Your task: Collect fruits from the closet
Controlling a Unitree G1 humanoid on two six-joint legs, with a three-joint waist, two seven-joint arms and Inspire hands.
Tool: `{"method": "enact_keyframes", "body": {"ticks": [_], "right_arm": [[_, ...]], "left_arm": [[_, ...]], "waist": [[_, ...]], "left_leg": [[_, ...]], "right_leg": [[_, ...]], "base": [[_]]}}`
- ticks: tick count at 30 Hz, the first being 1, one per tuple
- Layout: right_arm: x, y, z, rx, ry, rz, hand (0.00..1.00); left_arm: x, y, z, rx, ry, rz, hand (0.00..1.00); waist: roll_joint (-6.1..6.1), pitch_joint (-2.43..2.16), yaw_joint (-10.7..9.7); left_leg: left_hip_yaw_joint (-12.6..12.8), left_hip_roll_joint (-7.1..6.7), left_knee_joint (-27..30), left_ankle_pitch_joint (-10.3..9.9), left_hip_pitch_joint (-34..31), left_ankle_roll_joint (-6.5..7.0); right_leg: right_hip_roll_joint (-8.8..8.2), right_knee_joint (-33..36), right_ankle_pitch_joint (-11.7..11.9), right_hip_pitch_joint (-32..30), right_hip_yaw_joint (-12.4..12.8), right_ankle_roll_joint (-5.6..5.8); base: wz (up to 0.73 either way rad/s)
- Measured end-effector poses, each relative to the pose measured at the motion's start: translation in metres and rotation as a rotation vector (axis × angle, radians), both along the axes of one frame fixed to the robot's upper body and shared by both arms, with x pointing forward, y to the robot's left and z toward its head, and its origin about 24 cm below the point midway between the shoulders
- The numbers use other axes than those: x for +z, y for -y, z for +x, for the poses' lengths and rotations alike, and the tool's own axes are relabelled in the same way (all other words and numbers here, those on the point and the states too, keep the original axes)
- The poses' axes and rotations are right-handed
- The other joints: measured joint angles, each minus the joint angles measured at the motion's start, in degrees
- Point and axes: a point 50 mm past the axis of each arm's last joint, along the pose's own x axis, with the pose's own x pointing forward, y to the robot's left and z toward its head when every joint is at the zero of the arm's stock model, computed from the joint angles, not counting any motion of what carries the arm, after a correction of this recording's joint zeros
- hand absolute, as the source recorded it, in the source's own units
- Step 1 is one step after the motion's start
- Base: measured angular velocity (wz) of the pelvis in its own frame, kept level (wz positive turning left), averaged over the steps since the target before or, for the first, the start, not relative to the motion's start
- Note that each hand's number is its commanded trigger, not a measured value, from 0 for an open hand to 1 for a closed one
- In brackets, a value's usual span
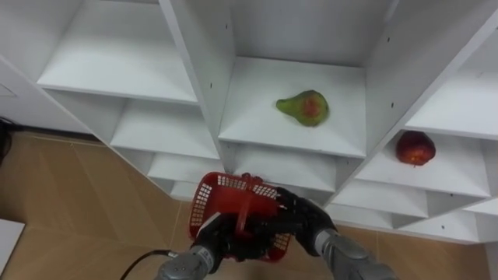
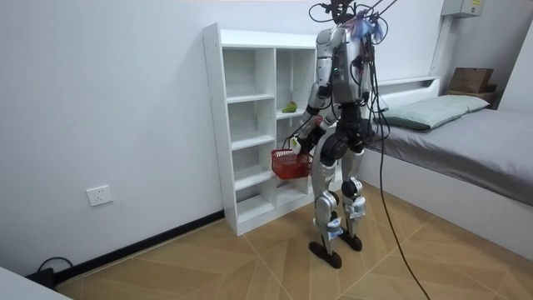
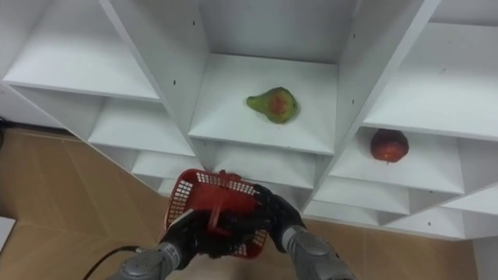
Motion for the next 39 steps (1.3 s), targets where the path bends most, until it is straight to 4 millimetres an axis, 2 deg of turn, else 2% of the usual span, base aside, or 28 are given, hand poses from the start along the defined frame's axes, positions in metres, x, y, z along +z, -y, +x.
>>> {"method": "enact_keyframes", "body": {"ticks": [4,8,10,12,14,16,18,21,26,29,34,37,39], "right_arm": [[-0.001,0.004,-0.001,0.027,0.008,-0.036,0.00],[-0.001,0.008,-0.009,0.106,0.044,-0.105,0.00],[-0.002,0.012,-0.013,0.131,0.052,-0.145,0.00],[-0.002,0.016,-0.024,0.185,0.081,-0.193,0.00],[0.002,0.019,-0.030,0.212,0.117,-0.219,0.00],[0.007,0.022,-0.032,0.262,0.164,-0.272,0.00],[0.013,0.021,-0.034,0.352,0.227,-0.357,0.00],[0.023,0.019,-0.033,0.448,0.323,-0.468,0.00],[0.041,0.014,-0.027,0.571,0.471,-0.600,0.00],[0.051,0.009,-0.026,0.586,0.528,-0.614,0.00],[0.079,0.005,-0.024,0.630,0.676,-0.663,0.00],[0.097,-0.001,-0.019,0.628,0.777,-0.685,0.00],[0.104,-0.004,-0.018,0.622,0.809,-0.680,0.00]], "left_arm": [[-0.003,-0.003,-0.003,0.001,-0.013,0.014,1.00],[-0.008,-0.016,-0.011,0.014,-0.030,0.064,1.00],[-0.009,-0.023,-0.012,0.046,-0.031,0.089,1.00],[-0.013,-0.035,-0.019,0.095,-0.042,0.128,1.00],[-0.015,-0.044,-0.023,0.124,-0.050,0.158,1.00],[-0.015,-0.051,-0.024,0.134,-0.045,0.188,1.00],[-0.012,-0.057,-0.022,0.123,-0.019,0.233,1.00],[-0.012,-0.063,-0.023,0.118,-0.012,0.262,1.00],[-0.011,-0.066,-0.022,0.137,-0.001,0.276,1.00],[-0.012,-0.072,-0.024,0.142,-0.001,0.302,1.00],[-0.012,-0.078,-0.025,0.128,0.004,0.336,1.00],[-0.010,-0.085,-0.024,0.173,0.007,0.333,1.00],[-0.010,-0.089,-0.024,0.193,0.004,0.335,1.00]], "waist": [[0.06,-0.06,0.05],[0.05,-0.25,0.05],[-0.08,-0.55,0.09],[-0.56,-1.36,0.17],[-0.78,-1.44,-0.15],[-1.50,-1.67,-0.35],[-2.92,-2.02,0.01],[-4.51,-1.98,-0.12],[-6.00,-1.67,0.06],[-6.91,-1.34,0.38],[-7.66,-1.23,1.20],[-8.62,-1.26,1.58],[-9.37,-0.97,1.59]], "left_leg": [[-0.21,0.03,0.03,0.01,0.25,0.01],[-0.13,0.01,0.01,0.01,0.66,0.01],[0.00,0.01,-0.02,0.01,0.74,0.00],[0.33,0.07,-0.27,0.01,1.66,0.00],[0.50,0.05,-0.85,0.02,3.07,0.02],[0.90,0.05,-0.97,0.02,3.81,0.03],[1.46,0.01,-0.96,0.03,4.39,0.02],[1.61,0.04,-0.91,0.03,5.03,0.01],[1.42,0.02,-1.06,0.02,5.95,0.02],[1.56,0.05,-1.32,0.02,6.14,0.01],[1.85,0.10,-2.03,0.02,6.54,0.01],[1.90,0.10,-2.85,0.02,7.47,0.01],[1.89,0.08,-3.02,0.01,8.12,0.00]], "right_leg": [[-0.03,-0.01,0.00,0.23,-0.03,0.00],[0.04,-0.31,0.00,0.81,-0.05,0.00],[0.00,-0.29,0.00,0.83,-0.07,0.00],[-0.10,-0.08,-0.01,1.40,0.19,0.00],[-0.12,-0.13,-0.04,2.48,0.24,0.06],[-0.07,-0.29,-0.09,3.18,0.42,0.08],[-0.10,-0.47,-0.16,3.69,1.27,-0.01],[-0.02,-0.53,-0.17,4.38,1.59,-0.01],[0.60,-1.56,0.11,5.86,1.78,0.16],[0.76,-1.50,0.14,5.76,2.15,0.11],[0.89,-1.56,0.16,5.50,3.24,0.08],[1.06,-1.55,0.16,5.73,4.16,0.08],[1.09,-1.70,0.18,6.29,4.66,0.10]], "base": [[0.00],[0.00],[-0.02],[-0.07],[-0.06],[-0.07],[-0.08],[-0.05],[0.03],[-0.02],[-0.08],[-0.13],[-0.03]]}}
